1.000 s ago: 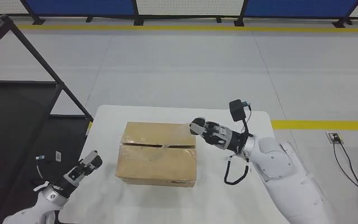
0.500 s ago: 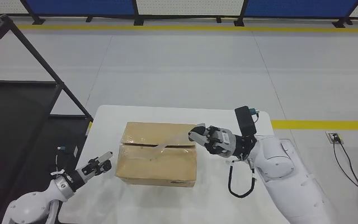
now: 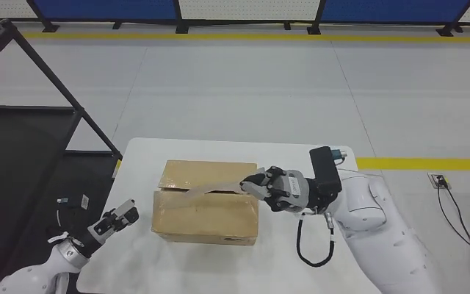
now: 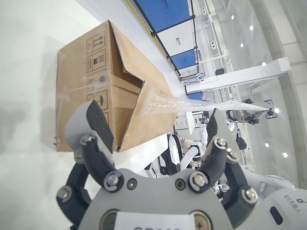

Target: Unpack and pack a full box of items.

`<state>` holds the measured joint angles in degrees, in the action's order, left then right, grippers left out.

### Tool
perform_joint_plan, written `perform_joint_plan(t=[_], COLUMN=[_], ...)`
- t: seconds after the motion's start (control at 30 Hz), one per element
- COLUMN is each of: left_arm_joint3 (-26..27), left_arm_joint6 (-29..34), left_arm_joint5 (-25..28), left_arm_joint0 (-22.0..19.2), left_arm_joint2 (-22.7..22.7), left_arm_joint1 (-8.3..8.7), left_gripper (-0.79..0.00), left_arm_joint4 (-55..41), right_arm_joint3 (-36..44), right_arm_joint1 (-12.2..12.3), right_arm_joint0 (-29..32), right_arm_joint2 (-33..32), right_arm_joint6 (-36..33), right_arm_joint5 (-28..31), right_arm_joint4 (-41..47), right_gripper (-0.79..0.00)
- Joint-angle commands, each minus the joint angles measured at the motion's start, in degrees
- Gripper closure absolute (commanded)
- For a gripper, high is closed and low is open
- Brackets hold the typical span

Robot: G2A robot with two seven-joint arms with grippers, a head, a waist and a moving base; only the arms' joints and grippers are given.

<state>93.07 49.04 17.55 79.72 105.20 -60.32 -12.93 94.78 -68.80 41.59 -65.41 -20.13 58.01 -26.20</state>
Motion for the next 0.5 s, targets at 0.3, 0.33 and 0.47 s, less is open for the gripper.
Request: perform_joint_plan(t=[0.3, 0.33, 0.47], left_arm_joint3=[1.58, 1.84, 2.95], left_arm_joint6=[0.30, 0.23, 0.49], left_arm_joint5=[4.05, 4.30, 5.21], left_arm_joint0=[0.99, 1.18, 2.05], left_arm_joint2=[-0.41, -0.37, 0.00], left_arm_joint1=[0.22, 0.23, 0.35], left_gripper=[-0.785, -0.785, -0.785], left_arm_joint4=[-2.56, -2.97, -3.85], right_arm_joint3=[2.98, 3.42, 4.15], right_arm_joint1=[-0.07, -0.05, 0.09], right_arm_joint0=[-3.87, -4.02, -4.99], right_arm_joint2=[3.92, 4.23, 5.10], right_arm_joint6=[18.62, 19.98, 23.24], right_arm_joint5=[-0.01, -0.01, -0.01], right_arm_joint4=[-15.23, -16.17, -18.31], right_gripper=[0.000, 0.000, 0.000])
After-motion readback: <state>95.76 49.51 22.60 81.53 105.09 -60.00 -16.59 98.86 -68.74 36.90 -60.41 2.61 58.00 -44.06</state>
